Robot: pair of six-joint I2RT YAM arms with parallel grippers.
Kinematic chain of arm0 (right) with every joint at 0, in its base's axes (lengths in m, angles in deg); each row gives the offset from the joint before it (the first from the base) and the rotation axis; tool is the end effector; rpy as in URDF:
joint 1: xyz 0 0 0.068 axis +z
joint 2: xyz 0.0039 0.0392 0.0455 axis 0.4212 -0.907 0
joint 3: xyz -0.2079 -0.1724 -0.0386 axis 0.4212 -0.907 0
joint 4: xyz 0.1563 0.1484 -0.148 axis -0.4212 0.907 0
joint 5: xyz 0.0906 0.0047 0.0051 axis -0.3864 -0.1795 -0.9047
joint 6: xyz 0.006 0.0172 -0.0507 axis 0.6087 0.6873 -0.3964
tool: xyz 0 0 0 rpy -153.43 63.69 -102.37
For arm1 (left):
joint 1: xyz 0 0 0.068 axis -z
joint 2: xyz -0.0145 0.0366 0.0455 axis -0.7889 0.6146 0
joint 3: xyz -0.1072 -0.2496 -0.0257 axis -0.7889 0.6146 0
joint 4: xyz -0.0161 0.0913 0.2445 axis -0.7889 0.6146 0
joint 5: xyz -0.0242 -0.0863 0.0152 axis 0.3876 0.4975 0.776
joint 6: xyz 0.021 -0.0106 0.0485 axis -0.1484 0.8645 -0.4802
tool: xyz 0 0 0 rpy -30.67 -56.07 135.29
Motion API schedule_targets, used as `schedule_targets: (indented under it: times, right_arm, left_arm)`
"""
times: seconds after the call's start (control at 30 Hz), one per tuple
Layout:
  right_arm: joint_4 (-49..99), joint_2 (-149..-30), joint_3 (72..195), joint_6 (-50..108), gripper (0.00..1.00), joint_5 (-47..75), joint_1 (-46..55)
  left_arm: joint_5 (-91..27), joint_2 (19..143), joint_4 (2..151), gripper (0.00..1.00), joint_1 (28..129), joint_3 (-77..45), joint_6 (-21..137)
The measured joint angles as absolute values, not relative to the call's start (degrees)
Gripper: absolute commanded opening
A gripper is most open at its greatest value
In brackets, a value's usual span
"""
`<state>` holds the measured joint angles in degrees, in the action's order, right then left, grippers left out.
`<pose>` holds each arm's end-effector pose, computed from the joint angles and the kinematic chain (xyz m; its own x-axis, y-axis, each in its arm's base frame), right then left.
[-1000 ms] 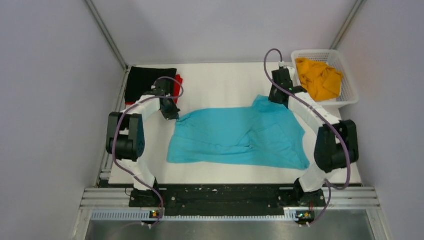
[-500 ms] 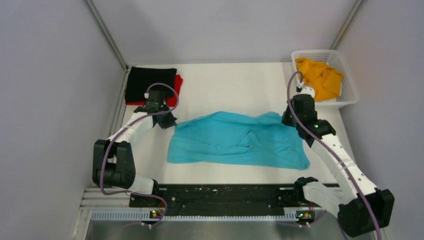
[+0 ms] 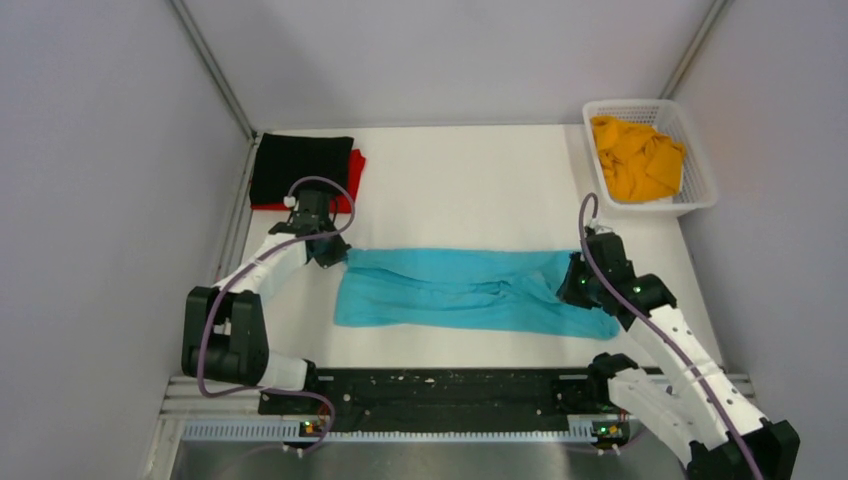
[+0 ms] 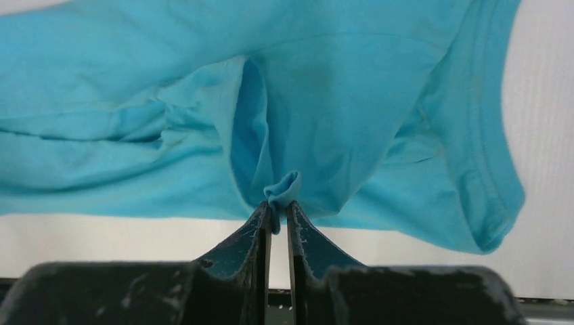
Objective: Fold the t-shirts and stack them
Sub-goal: Fold the other side of the tshirt into a rectangle
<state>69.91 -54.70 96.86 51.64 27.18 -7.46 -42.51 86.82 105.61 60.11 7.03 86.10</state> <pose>0.1482 0.0429 0.2444 -0.7823 0.2656 -0.5634 0.1626 0.9603 0.2268 0.2741 -0.0374 0.2026 -0.7297 -0.5373 -0.4230 -0.4427 0.8426 -0.3067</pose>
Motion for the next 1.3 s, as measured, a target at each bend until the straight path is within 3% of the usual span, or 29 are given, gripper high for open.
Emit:
schedule_targets:
  times: [0.07, 0.1, 0.17, 0.2, 0.37, 0.43, 0.67, 1.03, 1.3]
  right_arm:
    - [71.98, -53.21, 96.31, 53.26, 0.28, 25.13, -6.04]
    - [72.9, -52.27, 96.31, 54.18, 0.31, 24.32, -5.64]
    - [74.7, -50.3, 96.33, 55.51, 0.48, 23.86, -5.47]
    - [75.59, -49.26, 96.33, 56.14, 0.61, 23.84, -5.47]
    - [79.39, -43.48, 96.88, 57.76, 0.94, 24.23, -5.47]
    - [79.79, -41.78, 97.73, 57.83, 0.99, 24.38, -5.47]
    - [70.32, -41.74, 97.38, 58.33, 0.99, 21.43, -5.45]
    - [47.51, -72.45, 95.0, 56.73, 0.99, 13.98, -5.4]
    - [44.25, -78.15, 93.34, 54.81, 0.99, 8.08, 0.93]
  left_arm:
    - [-43.97, 86.82, 106.24, 0.02, 60.11, 6.73, 86.51]
    - [-44.76, 86.82, 106.59, 0.09, 60.11, 6.51, 86.89]
    - [-46.05, 86.82, 107.14, 0.4, 60.11, 6.25, 87.32]
    - [-46.42, 86.82, 107.29, 0.49, 60.11, 6.23, 87.19]
    - [-49.76, 86.8, 109.85, 0.8, 60.11, 5.66, 88.63]
    - [-51.58, 86.41, 111.44, 0.97, 60.11, 4.78, 88.94]
    - [-46.09, 81.14, 110.61, 0.99, 60.44, 3.25, 88.55]
    - [-34.42, 88.31, 103.1, 0.99, 69.05, 3.49, 86.97]
    - [-35.34, 94.62, 102.7, 0.99, 68.59, 4.39, 86.58]
